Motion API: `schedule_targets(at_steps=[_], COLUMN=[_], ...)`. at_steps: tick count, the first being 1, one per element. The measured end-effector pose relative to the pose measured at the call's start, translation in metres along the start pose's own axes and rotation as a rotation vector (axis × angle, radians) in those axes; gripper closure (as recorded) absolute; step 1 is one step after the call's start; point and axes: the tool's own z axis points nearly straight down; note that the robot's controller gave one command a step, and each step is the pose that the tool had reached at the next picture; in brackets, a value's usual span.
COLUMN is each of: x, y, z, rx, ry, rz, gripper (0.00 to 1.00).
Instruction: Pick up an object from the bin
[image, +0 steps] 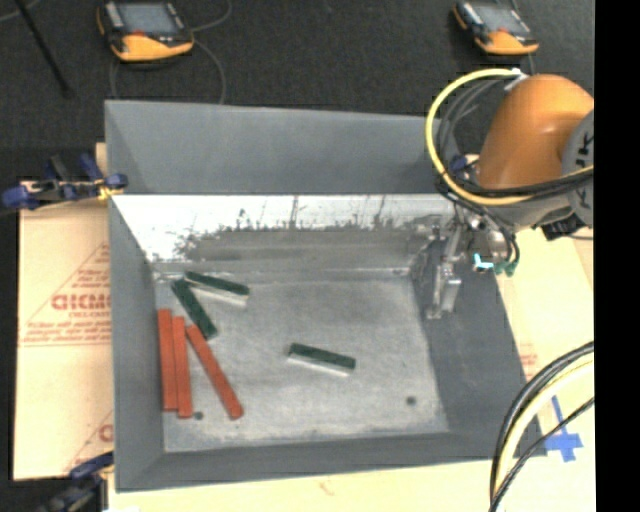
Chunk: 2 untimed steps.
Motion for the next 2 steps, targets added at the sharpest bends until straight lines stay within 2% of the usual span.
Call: schedule_targets(at_steps=[1, 2], x=[0.022, 0.047], y=[0.079, 0.132], z=[0.13, 0.094], rx=[-0.003, -0.004], ry=[-0.001, -0.006], rz=[-0.183, -0.157], gripper=[0.0, 0.0])
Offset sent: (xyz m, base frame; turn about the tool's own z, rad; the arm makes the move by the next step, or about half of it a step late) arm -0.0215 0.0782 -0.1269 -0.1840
